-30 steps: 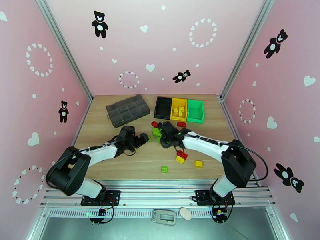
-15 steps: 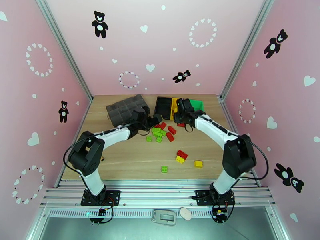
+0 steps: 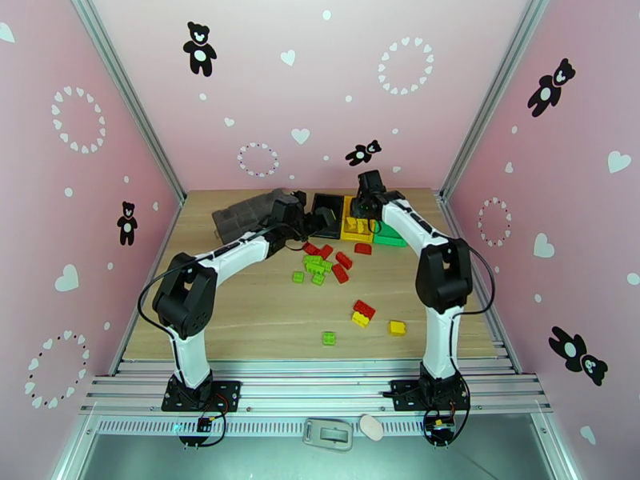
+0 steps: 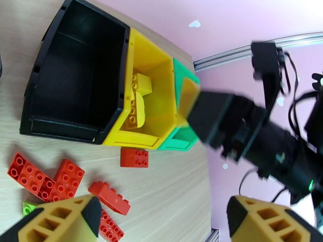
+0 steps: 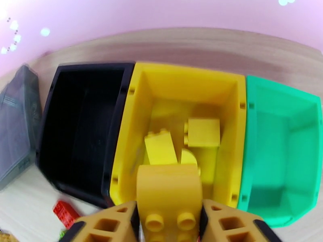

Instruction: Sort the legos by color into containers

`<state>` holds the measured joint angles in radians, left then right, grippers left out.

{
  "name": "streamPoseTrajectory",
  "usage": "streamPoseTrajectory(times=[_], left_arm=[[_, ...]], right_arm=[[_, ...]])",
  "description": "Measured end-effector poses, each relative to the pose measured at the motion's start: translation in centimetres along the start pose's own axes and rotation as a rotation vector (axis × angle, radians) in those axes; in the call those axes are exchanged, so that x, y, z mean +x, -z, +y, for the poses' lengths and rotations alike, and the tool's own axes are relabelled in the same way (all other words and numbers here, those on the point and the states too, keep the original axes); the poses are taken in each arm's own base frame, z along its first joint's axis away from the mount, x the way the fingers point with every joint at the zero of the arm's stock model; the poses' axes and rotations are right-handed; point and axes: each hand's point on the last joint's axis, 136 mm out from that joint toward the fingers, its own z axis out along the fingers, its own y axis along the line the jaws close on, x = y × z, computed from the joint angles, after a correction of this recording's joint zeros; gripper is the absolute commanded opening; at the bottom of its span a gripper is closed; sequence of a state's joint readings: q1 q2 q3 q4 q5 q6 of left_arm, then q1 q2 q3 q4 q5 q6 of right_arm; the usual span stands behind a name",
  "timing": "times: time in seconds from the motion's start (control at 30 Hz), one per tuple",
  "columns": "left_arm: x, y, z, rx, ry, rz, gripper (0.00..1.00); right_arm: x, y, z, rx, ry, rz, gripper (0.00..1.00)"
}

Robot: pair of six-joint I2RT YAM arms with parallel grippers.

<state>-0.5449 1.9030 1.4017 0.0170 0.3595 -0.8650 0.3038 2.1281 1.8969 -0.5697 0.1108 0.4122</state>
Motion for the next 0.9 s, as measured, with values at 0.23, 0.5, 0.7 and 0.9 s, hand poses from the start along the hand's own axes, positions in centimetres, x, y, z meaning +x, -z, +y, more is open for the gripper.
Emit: streamPoseTrajectory(times=[0.23, 0.5, 0.7, 0.9], left_arm=[[2.2, -0.6, 0.3, -0.02, -0.02, 0.036, 0.87], [4.0, 0.8, 2.6, -0.108, -0.026, 0.03, 0.86], [4.5, 3.6, 2.2, -0.133, -0.063, -0.013, 0.86], [6.2, 6.0, 3.6, -0.174, -0.086, -0.024, 0.86]], right_arm=[[-0.1, -1.5, 0.2, -0.007, -0.007, 0.034, 0.59], [3.6, 0.5, -0.3, -0.037, -0.007, 0.095, 0.6], [6.0, 6.4, -0.9, -0.074, -0.006, 0.067, 0.62], [10.0, 12.0, -0.5, -0.124, 0.032, 0.041, 0.65]])
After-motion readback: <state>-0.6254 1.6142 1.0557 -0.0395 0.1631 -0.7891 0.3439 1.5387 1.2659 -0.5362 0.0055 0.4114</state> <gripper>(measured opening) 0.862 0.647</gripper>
